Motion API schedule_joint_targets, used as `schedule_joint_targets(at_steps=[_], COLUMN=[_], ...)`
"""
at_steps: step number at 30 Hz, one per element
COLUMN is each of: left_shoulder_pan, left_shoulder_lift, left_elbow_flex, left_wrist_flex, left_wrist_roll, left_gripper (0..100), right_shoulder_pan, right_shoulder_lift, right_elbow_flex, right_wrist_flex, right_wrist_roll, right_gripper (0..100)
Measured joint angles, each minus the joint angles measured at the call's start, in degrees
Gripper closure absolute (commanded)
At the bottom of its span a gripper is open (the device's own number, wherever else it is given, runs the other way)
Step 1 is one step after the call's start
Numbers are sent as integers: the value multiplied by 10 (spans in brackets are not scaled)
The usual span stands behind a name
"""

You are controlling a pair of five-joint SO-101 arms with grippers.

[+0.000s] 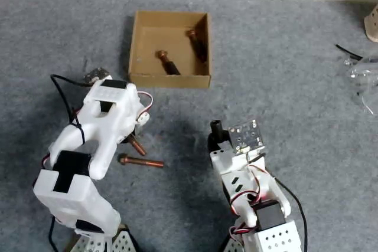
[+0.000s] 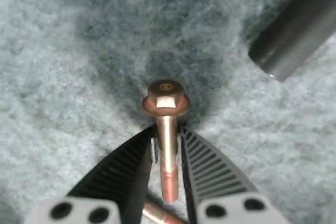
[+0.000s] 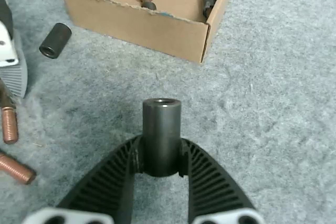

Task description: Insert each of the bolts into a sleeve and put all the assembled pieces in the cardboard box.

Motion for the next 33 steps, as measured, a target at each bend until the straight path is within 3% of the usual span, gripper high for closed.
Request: schedule_joint_targets(at_steps=[10,17,33], left_shoulder_pan=[-2,-41,-58], left_shoulder_lift=[-203,-383,-598], left_elbow_flex=[-4,0,98], left_wrist_flex=[72,136,140], left_wrist_roll=[-50,-155,-288], left_gripper=[995,995,995], right_shoulder_pan=[0,0,0], right_shoulder_lift=[0,0,0], right_elbow_flex=[0,0,0], right_wrist_flex=[0,0,0], right_wrist_roll=[0,0,0], right_gripper=[995,995,995])
